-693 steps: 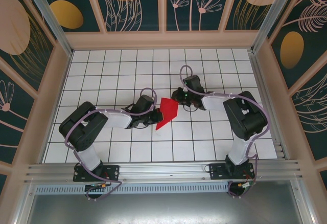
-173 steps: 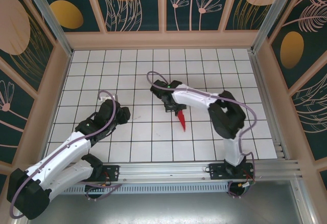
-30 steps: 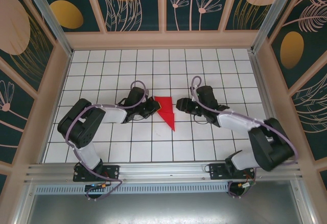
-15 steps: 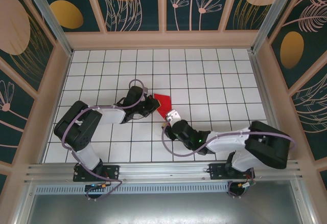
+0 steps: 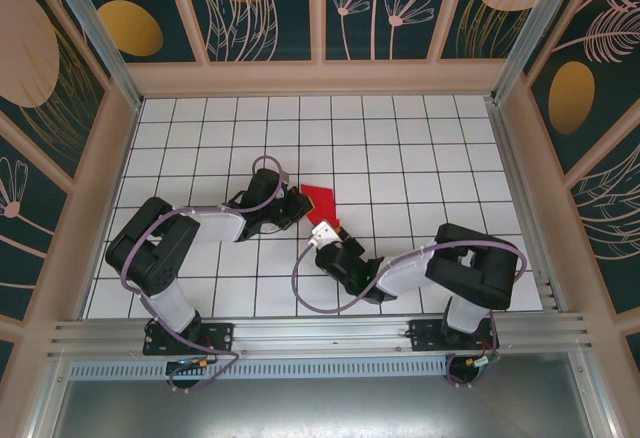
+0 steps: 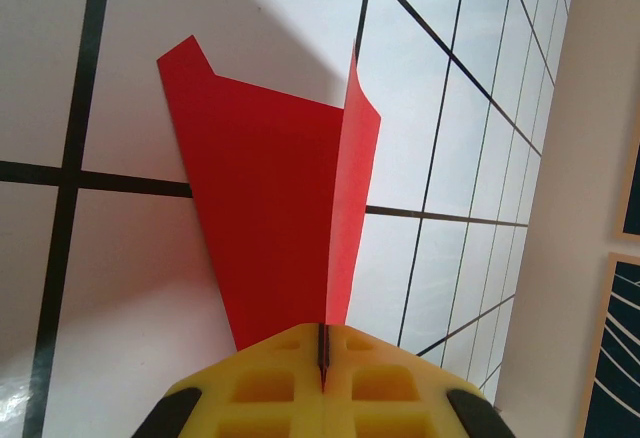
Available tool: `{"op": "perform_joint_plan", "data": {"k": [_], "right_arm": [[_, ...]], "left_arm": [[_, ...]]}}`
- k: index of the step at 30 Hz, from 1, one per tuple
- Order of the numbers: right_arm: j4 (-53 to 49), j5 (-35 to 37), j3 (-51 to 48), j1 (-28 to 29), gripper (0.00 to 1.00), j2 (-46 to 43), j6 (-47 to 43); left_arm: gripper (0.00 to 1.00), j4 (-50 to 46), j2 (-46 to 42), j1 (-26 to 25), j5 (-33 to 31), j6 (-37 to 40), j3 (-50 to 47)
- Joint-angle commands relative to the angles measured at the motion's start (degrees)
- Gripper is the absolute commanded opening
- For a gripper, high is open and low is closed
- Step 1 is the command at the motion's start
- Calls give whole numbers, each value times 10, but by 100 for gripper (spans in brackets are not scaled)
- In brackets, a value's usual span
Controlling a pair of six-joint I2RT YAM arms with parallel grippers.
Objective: Fold a paper plane with a square sheet of paper (pick it up from the middle)
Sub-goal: Fold the wing for the fifth time at the center of the table.
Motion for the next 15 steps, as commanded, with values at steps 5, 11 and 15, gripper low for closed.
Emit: {"op": "perform_joint_plan", "data": {"k": [5,11,15], "right_arm": [[46,36,15,5,32,23,-18],[51,33,21,4,27,34,-17],[52,33,25,3,25,41,-16]], "left_arm": [[2,-11,-11,4,-1,8,3],[2,-12,-8,4,-1,9,4],[3,-12,-6,4,0,10,5]]}}
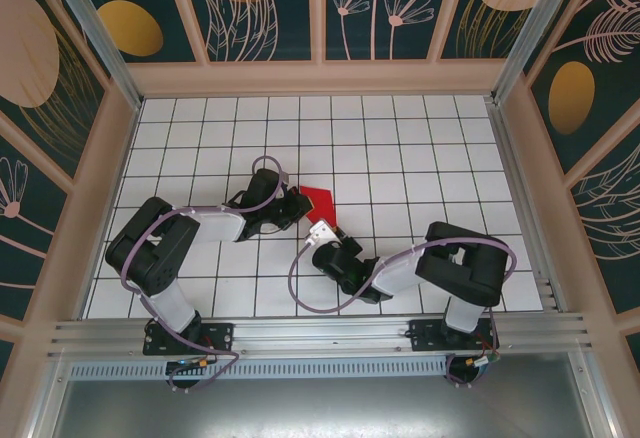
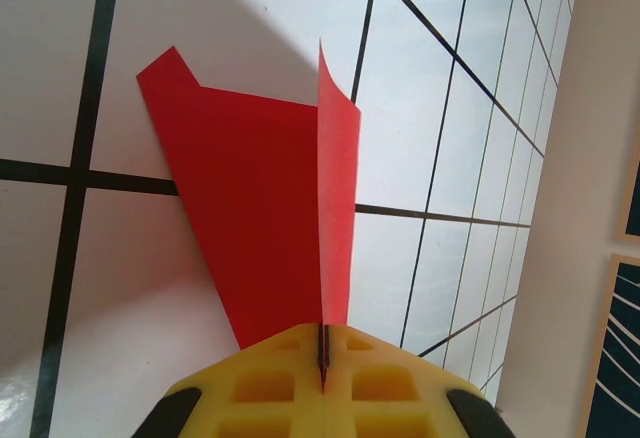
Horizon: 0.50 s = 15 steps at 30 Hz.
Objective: Fold a paper plane with a square sheet of paper (pick it up from the middle)
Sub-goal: Fold the wing for the fifth time at the center of the table.
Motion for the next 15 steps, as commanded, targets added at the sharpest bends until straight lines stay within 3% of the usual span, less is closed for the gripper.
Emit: {"op": "perform_joint_plan", "data": {"k": [1,9,12,14,15], "right_arm": [[19,12,15,2,24,14,-3],[15,0,16,-1,10,19,5],[15,-16,14,-5,6,18,8],[19,-33,9,-9,5,14,10],[20,-42,7,-12,5,12,11]], "left_arm": [[3,-10,-6,3,0,9,5],[9,-23,-9,3,-9,11,6],[23,-44,-15,3,-22,15,10],[42,-68,-24,3,-39,23,12],[45,-80,-29,3,-50,28,13]]}}
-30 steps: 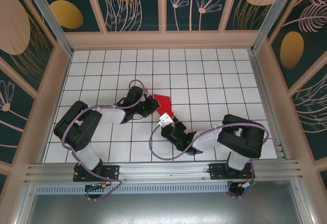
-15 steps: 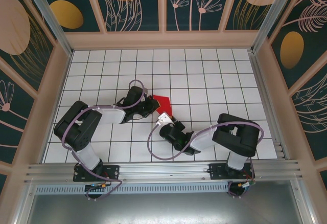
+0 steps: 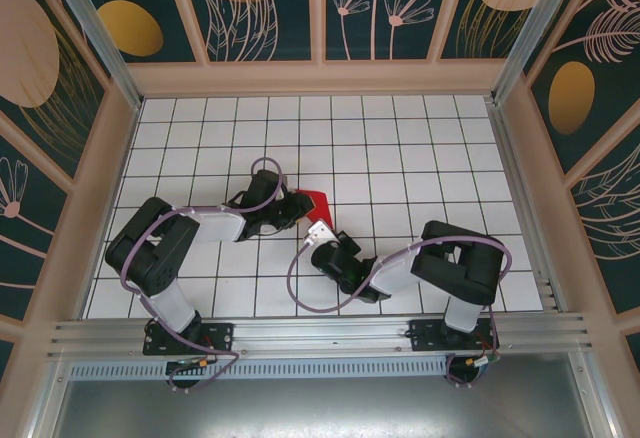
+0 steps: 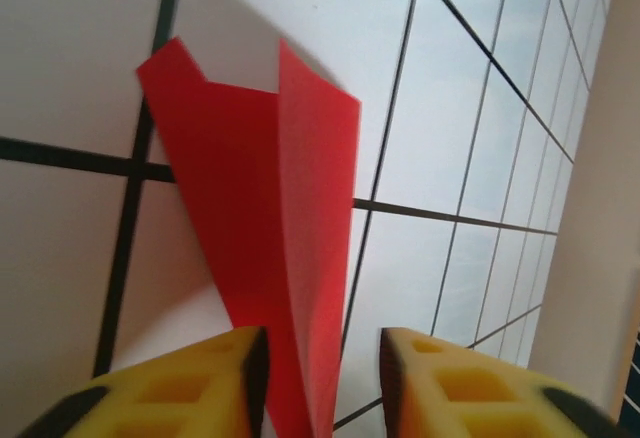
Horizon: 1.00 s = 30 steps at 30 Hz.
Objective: Fold a paper plane with a square sheet of paper (pick it up from the middle)
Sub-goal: Fold the wing for the fifth time at the center of the table.
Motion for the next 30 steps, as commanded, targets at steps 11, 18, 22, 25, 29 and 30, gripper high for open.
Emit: {"op": "perform_joint_plan", "data": {"k": [11,18,22,25,29,30], "right_arm": [[33,-102,-21,-34,6,-9,-6],[36,-134,-33,-51,7,-24,14],[45,-147,-40,-57,7,-28,23],[47,-149,-41,-60,7,-28,25],[55,-153,-43,-61,7,-28,24],[58,-152,-44,-61,7,-28,24]], "left_arm": [[60,-95,0,12,-48,53,49],[42,-129,27,12,-57,75,70],[48,-130,31,12,-52,76,65],[51,-127,27,12,-51,75,58],[47,-123,38,13,-41,73,62],[45,-121,41,12,-36,73,66]]}}
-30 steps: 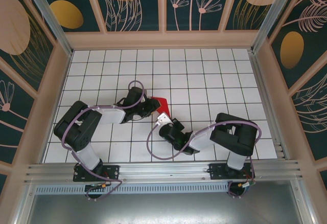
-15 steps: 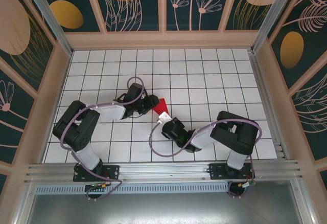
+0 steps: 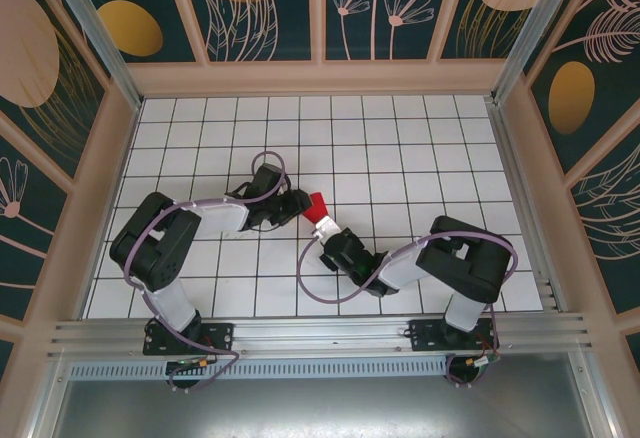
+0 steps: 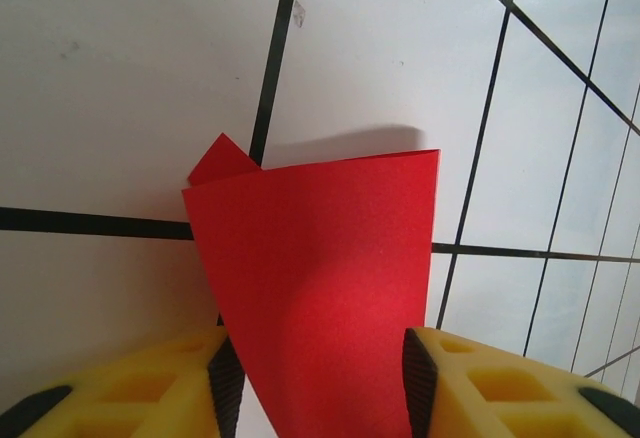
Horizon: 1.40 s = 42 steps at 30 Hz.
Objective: Fold a paper plane with a square sheet of paper (pick it up from the middle)
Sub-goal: Fold the wing for the fifth time at the center of the table.
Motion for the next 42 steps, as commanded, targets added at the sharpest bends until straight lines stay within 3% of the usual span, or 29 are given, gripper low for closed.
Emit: {"op": "perform_joint_plan", "data": {"k": [1,9,12,26,35,40,42], "right_arm": [[19,-12,-10,-4,7,-11,9],[16,-10,-12,-5,12,-20,9],[3,-17,-15,-3,16,-28,5],[-25,-12,-17,-2,18,-34,-11],[-23,-9,-14,-2,9,-33,-5],[-26,-10,-13,-4,1,-34,4],[-27,-14,-13,-6,0,-40,13]], "left_arm": [[40,-8,19,4,14,7,9],[12,-49,23,4,-9,29,27],[8,-54,22,4,-14,30,30],[6,-61,18,4,-10,31,40],[6,-56,19,4,-4,29,39],[11,-62,6,4,-11,29,39],[19,-68,-4,4,-18,30,39]]}}
